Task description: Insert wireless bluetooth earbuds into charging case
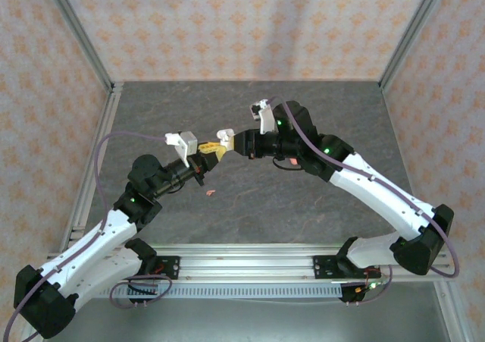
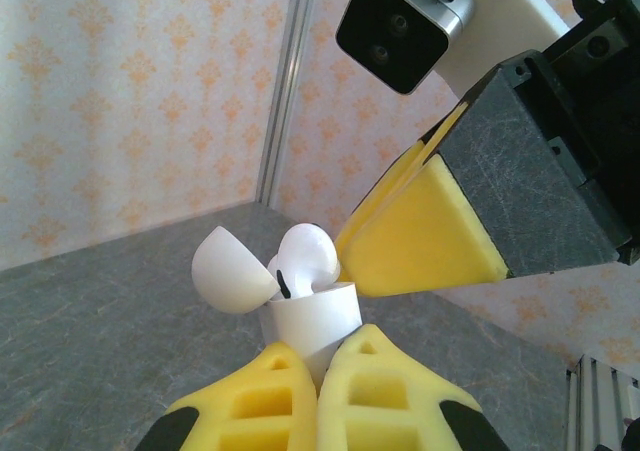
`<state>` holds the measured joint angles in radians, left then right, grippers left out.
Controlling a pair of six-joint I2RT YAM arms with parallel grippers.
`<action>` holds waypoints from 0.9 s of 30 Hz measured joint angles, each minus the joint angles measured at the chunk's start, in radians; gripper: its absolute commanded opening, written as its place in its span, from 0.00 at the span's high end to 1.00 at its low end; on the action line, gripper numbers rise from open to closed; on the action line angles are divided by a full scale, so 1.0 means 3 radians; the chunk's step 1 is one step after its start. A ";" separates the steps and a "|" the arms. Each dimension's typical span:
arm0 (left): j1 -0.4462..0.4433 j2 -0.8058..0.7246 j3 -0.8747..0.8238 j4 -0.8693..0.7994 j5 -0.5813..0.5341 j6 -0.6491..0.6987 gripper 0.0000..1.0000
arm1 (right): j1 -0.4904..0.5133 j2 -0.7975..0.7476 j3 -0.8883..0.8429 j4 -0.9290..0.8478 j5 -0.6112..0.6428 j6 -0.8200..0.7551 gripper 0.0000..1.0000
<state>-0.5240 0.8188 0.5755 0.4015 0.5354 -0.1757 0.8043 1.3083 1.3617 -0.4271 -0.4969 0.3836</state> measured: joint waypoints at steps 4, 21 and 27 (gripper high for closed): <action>0.0000 0.0000 0.0000 -0.0001 0.0011 -0.0001 1.00 | -0.0001 0.0000 0.0015 -0.0006 -0.0001 0.0000 0.77; 0.0000 0.0000 0.0000 0.0000 0.0025 0.0000 1.00 | -0.0010 0.0034 0.0128 -0.0022 -0.0045 -0.0001 0.78; 0.0001 0.0000 0.0000 -0.0001 0.0024 0.0000 1.00 | -0.0010 0.0108 0.0150 -0.0023 -0.0092 -0.0010 0.78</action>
<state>-0.5236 0.8188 0.5755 0.4011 0.5426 -0.1757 0.8013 1.3407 1.4067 -0.4339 -0.5243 0.3805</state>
